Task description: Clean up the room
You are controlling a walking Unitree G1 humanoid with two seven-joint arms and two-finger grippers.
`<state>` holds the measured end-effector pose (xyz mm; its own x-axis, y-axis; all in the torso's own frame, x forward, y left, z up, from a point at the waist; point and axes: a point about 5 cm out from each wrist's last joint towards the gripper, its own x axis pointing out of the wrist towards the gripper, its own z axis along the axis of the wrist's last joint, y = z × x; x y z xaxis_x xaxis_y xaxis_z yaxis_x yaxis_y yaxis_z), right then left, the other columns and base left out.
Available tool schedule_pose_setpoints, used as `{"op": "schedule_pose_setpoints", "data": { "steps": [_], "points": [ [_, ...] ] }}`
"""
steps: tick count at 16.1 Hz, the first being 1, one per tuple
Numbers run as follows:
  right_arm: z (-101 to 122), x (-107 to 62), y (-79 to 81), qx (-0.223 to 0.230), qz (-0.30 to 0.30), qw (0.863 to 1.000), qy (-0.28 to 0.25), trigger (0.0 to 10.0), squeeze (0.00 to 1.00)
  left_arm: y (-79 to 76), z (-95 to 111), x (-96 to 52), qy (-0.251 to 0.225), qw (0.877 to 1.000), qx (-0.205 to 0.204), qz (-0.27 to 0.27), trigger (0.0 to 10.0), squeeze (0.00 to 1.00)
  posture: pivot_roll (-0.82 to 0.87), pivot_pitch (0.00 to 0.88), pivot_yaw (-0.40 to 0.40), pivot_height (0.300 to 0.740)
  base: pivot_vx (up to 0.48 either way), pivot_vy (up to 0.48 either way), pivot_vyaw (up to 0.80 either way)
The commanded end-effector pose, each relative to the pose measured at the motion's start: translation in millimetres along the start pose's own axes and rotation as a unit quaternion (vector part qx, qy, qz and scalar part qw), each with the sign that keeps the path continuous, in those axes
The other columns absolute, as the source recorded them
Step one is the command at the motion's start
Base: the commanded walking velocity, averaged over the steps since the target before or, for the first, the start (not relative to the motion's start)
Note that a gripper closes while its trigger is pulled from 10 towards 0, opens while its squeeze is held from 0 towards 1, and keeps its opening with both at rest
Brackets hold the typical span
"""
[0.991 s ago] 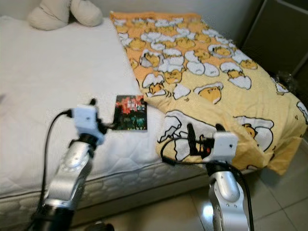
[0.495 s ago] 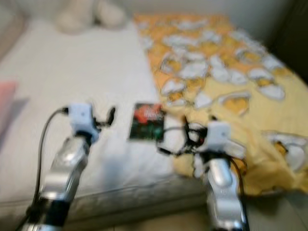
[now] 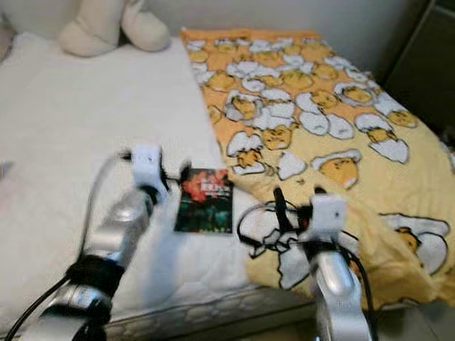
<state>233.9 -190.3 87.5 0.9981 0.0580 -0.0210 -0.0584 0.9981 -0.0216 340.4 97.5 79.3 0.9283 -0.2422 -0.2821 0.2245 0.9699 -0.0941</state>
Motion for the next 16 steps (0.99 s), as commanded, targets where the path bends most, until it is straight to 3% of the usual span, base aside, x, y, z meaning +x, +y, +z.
{"op": "schedule_pose_setpoints", "data": {
  "steps": [1, 2, 5, 9, 13, 14, 16],
  "points": [
    [2.5, -7.2, -4.5, -0.002, -0.006, 1.000, 0.004, 10.0, 0.00, -16.4, -3.9, 7.1, 0.019, 0.999, -0.008, -0.032, 10.0, 0.00, -0.17, 0.028, -0.029, 0.740, 0.000, 0.000, 0.00],
    [0.3, -17.7, -5.4, -0.001, -0.011, 1.000, 0.014, 10.0, 0.00, -23.5, -12.9, 10.1, 0.048, 0.998, -0.019, -0.046, 10.0, 0.00, -0.19, 0.053, -0.032, 0.740, 0.000, 0.000, 0.00],
    [0.1, -45.6, -7.7, -0.010, -0.015, 0.999, 0.040, 10.0, 0.00, -31.5, -19.9, 14.3, 0.068, 0.996, -0.019, -0.048, 10.0, 0.00, -0.27, 0.124, -0.034, 0.740, 0.000, 0.000, 0.00],
    [1.9, -69.5, -13.4, -0.017, -0.030, 0.997, 0.064, 10.0, 0.00, -23.4, -34.0, 12.4, 0.086, 0.996, 0.009, 0.016, 10.0, 0.00, -0.32, 0.153, -0.043, 0.740, 0.000, 0.000, 0.00],
    [2.2, -73.3, -10.4, -0.014, -0.025, 0.997, 0.076, 10.0, 0.00, -14.7, -42.7, 8.5, 0.088, 0.994, 0.030, 0.053, 10.0, 0.00, -0.31, 0.161, -0.056, 0.740, 0.000, 0.000, 0.00],
    [0.7, -72.6, -6.8, -0.011, -0.011, 0.997, 0.082, 10.0, 0.00, -1.1, -45.9, 5.2, 0.084, 0.991, 0.036, 0.095, 10.0, 0.00, -0.30, 0.164, -0.066, 0.740, 0.000, 0.000, 0.00],
    [-0.3, -71.2, -3.9, -0.003, 0.007, 0.996, 0.085, 10.0, 0.00, 8.7, -51.3, 1.3, 0.091, 0.987, 0.048, 0.120, 10.0, 0.00, -0.28, 0.162, -0.073, 0.740, 0.000, 0.000, 0.00]
  ]
}}
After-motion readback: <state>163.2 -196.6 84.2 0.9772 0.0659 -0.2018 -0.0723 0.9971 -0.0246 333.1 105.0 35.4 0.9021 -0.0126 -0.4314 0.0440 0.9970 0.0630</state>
